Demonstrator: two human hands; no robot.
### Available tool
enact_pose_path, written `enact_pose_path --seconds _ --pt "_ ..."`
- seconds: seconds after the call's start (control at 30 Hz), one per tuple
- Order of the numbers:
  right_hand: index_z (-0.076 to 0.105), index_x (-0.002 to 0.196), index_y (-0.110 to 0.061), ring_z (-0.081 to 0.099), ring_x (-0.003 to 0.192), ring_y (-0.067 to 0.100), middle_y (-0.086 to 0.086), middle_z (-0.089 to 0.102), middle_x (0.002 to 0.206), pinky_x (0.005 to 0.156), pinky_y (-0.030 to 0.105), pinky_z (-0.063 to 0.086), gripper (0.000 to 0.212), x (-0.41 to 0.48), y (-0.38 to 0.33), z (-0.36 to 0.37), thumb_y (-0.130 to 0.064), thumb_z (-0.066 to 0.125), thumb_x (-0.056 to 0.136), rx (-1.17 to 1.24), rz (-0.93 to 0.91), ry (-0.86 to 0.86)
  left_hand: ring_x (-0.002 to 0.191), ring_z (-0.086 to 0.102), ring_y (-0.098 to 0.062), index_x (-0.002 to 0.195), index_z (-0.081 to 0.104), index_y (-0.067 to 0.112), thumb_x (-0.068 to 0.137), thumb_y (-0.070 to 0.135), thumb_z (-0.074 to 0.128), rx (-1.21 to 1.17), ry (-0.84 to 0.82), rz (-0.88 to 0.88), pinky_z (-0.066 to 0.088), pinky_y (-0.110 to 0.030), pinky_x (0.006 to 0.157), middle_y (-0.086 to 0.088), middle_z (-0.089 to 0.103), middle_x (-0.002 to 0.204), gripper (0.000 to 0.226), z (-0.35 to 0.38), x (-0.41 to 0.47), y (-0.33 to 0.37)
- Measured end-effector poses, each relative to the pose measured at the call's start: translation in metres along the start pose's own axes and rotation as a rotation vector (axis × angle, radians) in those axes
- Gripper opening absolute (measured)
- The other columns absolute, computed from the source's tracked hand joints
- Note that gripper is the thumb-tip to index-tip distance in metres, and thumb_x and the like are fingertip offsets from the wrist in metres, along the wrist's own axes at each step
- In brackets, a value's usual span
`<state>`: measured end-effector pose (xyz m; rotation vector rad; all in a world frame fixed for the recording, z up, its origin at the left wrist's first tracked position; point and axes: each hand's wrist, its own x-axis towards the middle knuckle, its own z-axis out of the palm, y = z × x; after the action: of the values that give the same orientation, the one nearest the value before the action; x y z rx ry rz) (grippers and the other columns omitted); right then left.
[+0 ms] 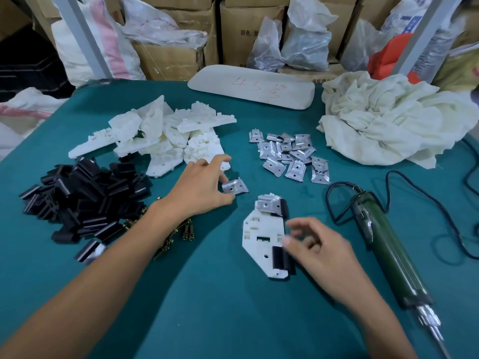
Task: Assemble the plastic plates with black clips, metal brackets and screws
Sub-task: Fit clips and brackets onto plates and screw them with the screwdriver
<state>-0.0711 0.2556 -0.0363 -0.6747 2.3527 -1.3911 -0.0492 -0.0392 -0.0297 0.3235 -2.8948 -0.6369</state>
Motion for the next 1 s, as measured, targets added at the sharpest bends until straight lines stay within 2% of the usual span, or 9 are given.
enact_pose_path --seconds 0.07,0.13,0.3,0.43,0.5,0.57,0.63,0.83,1.0 --pt "0.055 0.128 -0.055 0.047 0.113 -0.014 -0.036 0.056 0.121 0.087 0.001 0.034 0.060 -0.021 0.003 -0.004 -0.062 0.076 0.072 -0.193 -0.044 -0.203 0.115 0.043 -0.016 0.144 0.034 0.030 0.076 0.039 0.074 -0.069 0.028 -0.041 0.028 -0.028 0.091 0.022 0.065 0.101 0.079 -0.004 -0.006 -0.002" --pt "0.047 0.137 -0.053 0.035 0.127 -0.012 -0.041 0.047 0.126 0.097 -0.001 0.025 0.070 -0.024 0.006 -0.004 -0.060 0.076 0.074 -0.341 -0.116 -0.258 0.116 0.043 -0.013 0.144 0.033 0.035 0.076 0.038 0.075 -0.164 0.046 -0.075 0.033 -0.029 0.093 0.024 0.065 0.101 0.080 -0.008 -0.015 -0.004" --pt "0.050 0.138 -0.046 0.046 0.109 -0.007 -0.035 0.049 0.118 0.093 0.006 0.034 0.065 0.013 -0.002 0.009 -0.039 0.082 0.082 -0.320 -0.109 -0.163 0.109 0.047 0.001 0.139 0.031 0.047 0.074 0.043 0.076 -0.311 0.080 -0.056 0.036 -0.015 0.086 0.031 0.064 0.104 0.080 -0.019 -0.038 0.008" --pt "0.046 0.138 -0.048 0.055 0.094 -0.005 -0.021 0.055 0.125 0.082 0.014 0.043 0.075 0.046 -0.010 -0.003 -0.032 0.088 0.077 -0.207 -0.017 -0.274 0.115 0.045 0.003 0.141 0.028 0.050 0.075 0.042 0.076 -0.343 0.024 0.000 0.035 -0.017 0.090 0.031 0.063 0.108 0.083 -0.022 -0.049 0.023" --pt "0.053 0.133 -0.041 0.059 0.083 0.002 -0.007 0.059 0.124 0.079 0.020 0.051 0.062 0.052 -0.009 -0.010 -0.016 0.083 0.084 -0.029 0.029 -0.282 0.118 0.042 0.004 0.142 0.026 0.053 0.074 0.043 0.076 -0.318 -0.018 0.025 0.034 -0.016 0.091 0.032 0.061 0.108 0.084 -0.021 -0.050 0.028" --pt "0.061 0.126 -0.031 0.062 0.072 0.009 0.007 0.062 0.117 0.071 0.022 0.055 0.045 0.052 -0.008 -0.011 0.000 0.067 0.093 0.180 0.087 -0.221 0.118 0.041 0.004 0.143 0.022 0.055 0.075 0.043 0.075 -0.285 -0.065 0.048 0.035 -0.017 0.092 0.032 0.060 0.108 0.087 -0.019 -0.050 0.034" --pt "0.064 0.121 -0.021 0.061 0.065 0.013 0.015 0.065 0.105 0.061 0.025 0.056 0.035 0.051 -0.007 -0.008 0.004 0.056 0.098 0.309 0.161 -0.171 0.118 0.040 0.002 0.143 0.019 0.056 0.075 0.041 0.074 -0.247 -0.114 0.063 0.037 -0.018 0.092 0.031 0.059 0.109 0.089 -0.016 -0.049 0.038" --pt "0.067 0.114 -0.014 0.059 0.059 0.019 0.006 0.069 0.075 0.052 0.030 0.055 0.022 0.052 -0.005 -0.001 -0.001 0.054 0.102 0.347 0.206 -0.176 0.119 0.038 0.000 0.143 0.017 0.056 0.075 0.040 0.077 -0.185 -0.160 0.083 0.038 -0.018 0.094 0.031 0.059 0.109 0.092 -0.011 -0.047 0.044" --pt "0.071 0.107 -0.015 0.064 0.062 0.021 0.005 0.068 0.068 0.059 0.031 0.058 0.014 0.053 -0.004 0.005 -0.007 0.063 0.098 0.345 0.197 -0.173 0.119 0.039 0.001 0.145 0.019 0.056 0.075 0.039 0.078 -0.186 -0.162 0.099 0.034 -0.016 0.096 0.032 0.060 0.109 0.093 -0.008 -0.046 0.047"
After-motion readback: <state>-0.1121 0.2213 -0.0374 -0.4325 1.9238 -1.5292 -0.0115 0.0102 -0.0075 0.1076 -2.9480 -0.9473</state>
